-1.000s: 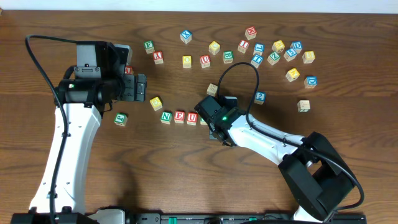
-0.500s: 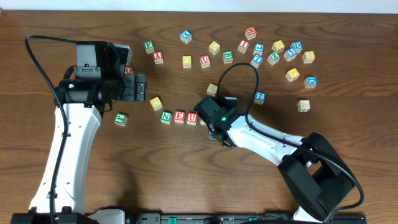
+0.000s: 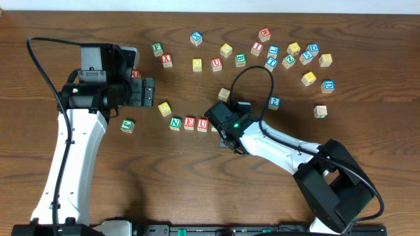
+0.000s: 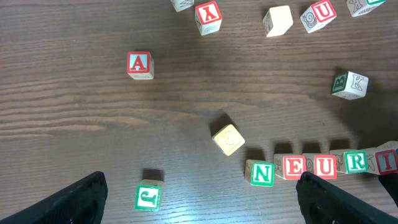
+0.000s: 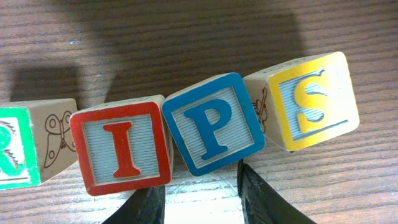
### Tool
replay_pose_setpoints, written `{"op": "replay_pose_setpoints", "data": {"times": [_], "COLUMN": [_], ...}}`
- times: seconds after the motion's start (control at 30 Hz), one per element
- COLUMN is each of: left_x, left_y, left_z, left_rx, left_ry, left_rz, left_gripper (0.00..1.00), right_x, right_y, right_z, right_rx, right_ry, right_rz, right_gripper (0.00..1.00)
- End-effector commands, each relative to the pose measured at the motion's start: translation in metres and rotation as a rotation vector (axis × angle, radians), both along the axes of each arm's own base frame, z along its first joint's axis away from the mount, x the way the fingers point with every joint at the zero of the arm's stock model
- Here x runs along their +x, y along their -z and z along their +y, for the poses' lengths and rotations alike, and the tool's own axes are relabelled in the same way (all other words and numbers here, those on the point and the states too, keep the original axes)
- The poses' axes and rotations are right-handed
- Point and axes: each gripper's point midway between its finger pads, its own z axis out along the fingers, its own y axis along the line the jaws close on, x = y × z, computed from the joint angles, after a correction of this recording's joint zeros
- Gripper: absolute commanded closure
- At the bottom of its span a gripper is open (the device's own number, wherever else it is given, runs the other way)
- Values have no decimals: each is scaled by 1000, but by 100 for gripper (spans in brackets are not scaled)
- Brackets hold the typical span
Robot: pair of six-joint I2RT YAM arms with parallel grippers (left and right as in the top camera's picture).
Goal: Spell out NEURIPS
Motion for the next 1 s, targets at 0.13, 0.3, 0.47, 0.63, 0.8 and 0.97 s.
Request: {"op": "replay_pose_setpoints", "data": {"times": [0.13,0.3,0.47,0.63,0.8,0.97], "left_x": [4,4,4,4,4,4], "left_y": [-9,-9,-8,-8,-8,-8], "left_z": [1,1,1,1,1,1], "left_rx": [1,1,1,0,1,0], "left_ry": [-1,-1,-1,-1,-1,-1], "left_rz": [-23,-23,-22,-22,-22,-22], "left_gripper": [4,4,4,4,4,4], "right_x": [1,3,3,3,4,5], "right_y": [-3,-4,-4,-4,-4,-5], "right_z": [-2,-1,-1,-1,-1,-1], "right_rx": [-13,-5,-5,-5,-6,-7], "right_ry": [22,22,21,22,23,24], "right_rz": [-28,-36,-36,-37,-43,-49], "right_gripper": [67,67,67,67,67,68]}}
